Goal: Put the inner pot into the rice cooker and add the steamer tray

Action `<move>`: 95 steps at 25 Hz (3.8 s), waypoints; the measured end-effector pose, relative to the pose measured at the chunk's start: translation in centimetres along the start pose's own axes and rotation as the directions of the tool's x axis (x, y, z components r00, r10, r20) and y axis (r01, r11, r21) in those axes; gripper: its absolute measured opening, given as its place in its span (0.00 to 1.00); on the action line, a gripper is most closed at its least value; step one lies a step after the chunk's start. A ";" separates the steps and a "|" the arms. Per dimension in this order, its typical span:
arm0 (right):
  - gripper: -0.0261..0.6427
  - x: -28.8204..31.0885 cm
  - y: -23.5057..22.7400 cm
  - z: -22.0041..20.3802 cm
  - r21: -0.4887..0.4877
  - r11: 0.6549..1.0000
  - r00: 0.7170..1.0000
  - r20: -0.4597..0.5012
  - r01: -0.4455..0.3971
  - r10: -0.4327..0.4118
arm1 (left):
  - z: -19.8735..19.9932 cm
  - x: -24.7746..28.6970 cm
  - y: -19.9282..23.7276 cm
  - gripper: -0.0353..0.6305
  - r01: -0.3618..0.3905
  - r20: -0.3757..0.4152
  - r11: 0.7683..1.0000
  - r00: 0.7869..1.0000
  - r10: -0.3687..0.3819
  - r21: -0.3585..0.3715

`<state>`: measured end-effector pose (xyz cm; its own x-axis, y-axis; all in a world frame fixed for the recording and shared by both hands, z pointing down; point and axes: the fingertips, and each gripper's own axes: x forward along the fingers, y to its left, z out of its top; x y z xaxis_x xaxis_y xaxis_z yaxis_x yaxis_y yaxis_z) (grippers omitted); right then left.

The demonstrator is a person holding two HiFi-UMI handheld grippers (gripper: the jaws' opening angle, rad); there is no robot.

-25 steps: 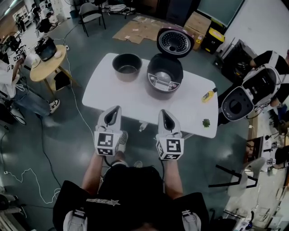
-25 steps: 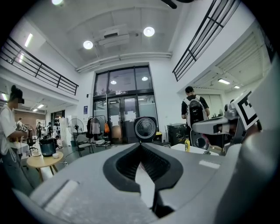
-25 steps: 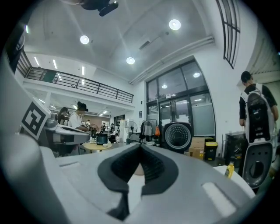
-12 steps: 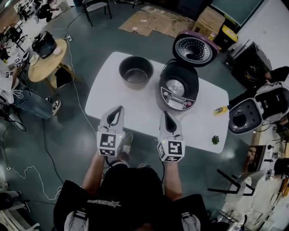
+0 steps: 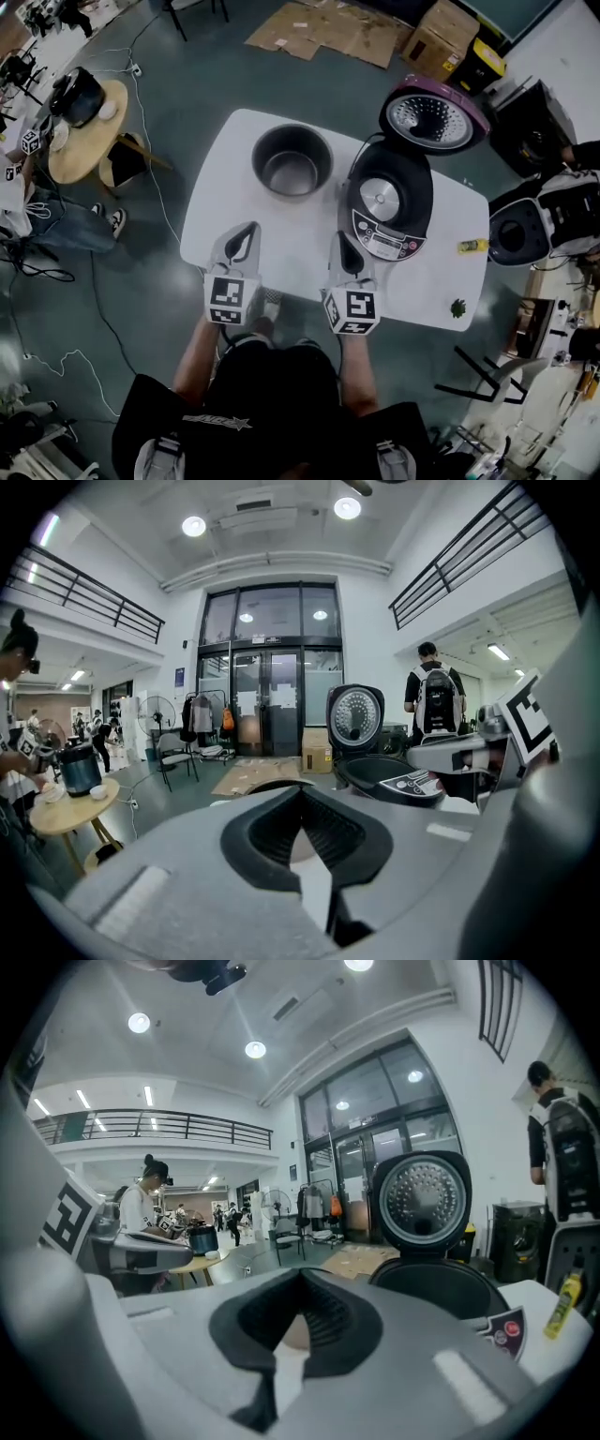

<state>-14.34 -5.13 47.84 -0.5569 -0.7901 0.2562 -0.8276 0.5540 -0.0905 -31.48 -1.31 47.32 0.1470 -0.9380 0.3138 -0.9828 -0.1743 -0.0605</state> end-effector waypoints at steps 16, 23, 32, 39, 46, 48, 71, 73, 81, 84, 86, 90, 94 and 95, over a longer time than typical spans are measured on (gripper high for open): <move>0.05 10.5 -1.3 -4.5 0.118 0.988 0.987 -0.133 0.105 -0.089 | -4.9 10.0 5.7 0.09 0.057 -0.141 0.997 0.988 -0.065 -0.061; 0.37 13.7 -2.1 -6.6 0.270 0.954 0.981 -0.173 0.132 -0.087 | -6.7 13.3 6.6 0.44 0.091 -0.186 0.982 0.975 -0.123 -0.168; 0.39 16.8 -3.6 -9.4 0.324 0.929 0.967 -0.232 0.177 -0.103 | -9.2 16.6 7.9 0.47 0.088 -0.253 0.978 0.958 -0.135 -0.189; 0.39 18.5 -4.7 -10.7 0.336 0.920 0.960 -0.256 0.201 -0.116 | -11.3 18.5 8.2 0.47 0.090 -0.306 0.975 0.940 -0.150 -0.201; 0.39 19.7 -5.0 -11.8 0.339 0.920 0.957 -0.271 0.198 -0.106 | -11.9 20.0 8.5 0.47 0.081 -0.305 0.969 0.940 -0.151 -0.232; 0.39 19.9 -5.0 -12.1 0.341 0.919 0.956 -0.275 0.200 -0.106 | -12.0 20.3 8.5 0.47 0.082 -0.303 0.968 0.941 -0.153 -0.236; 0.30 20.1 -4.7 -11.3 0.255 0.939 0.942 -0.300 0.230 -0.149 | -10.7 19.7 8.6 0.39 0.061 -0.268 0.980 0.957 -0.111 -0.188; 0.30 19.8 -4.5 -10.4 0.248 0.942 0.946 -0.285 0.226 -0.152 | -9.9 19.2 8.8 0.39 0.057 -0.255 0.982 0.961 -0.103 -0.179; 0.29 18.2 -3.6 -5.6 0.237 0.948 0.965 -0.204 0.212 -0.165 | -5.2 16.9 9.2 0.38 0.053 -0.170 0.986 0.982 -0.081 -0.161; 0.29 17.3 -3.3 -3.5 0.222 0.952 0.970 -0.162 0.213 -0.179 | -3.4 16.0 9.3 0.38 0.057 -0.124 0.987 0.989 -0.077 -0.152; 0.29 16.5 -3.1 -2.2 0.208 0.954 0.972 -0.133 0.217 -0.192 | -2.3 15.5 9.2 0.38 0.062 -0.100 0.987 0.992 -0.077 -0.146; 0.29 14.7 -2.9 -0.2 0.199 0.952 0.972 -0.092 0.230 -0.216 | -0.3 14.1 8.6 0.37 0.081 -0.062 0.987 0.994 -0.090 -0.135; 0.29 12.6 -3.1 1.5 0.192 0.947 0.967 -0.056 0.256 -0.250 | 1.4 13.2 7.5 0.37 0.113 -0.027 0.987 0.993 -0.117 -0.115; 0.28 12.1 -3.3 1.8 0.192 0.945 0.965 -0.048 0.263 -0.259 | 1.8 13.0 7.1 0.37 0.121 -0.019 0.986 0.992 -0.124 -0.111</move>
<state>-18.49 -16.97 49.51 -0.3195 -0.8930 0.3170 -0.9426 0.2654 -0.2024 -36.32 -15.28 49.27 0.2652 -0.9036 0.3365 -0.9641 -0.2519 0.0834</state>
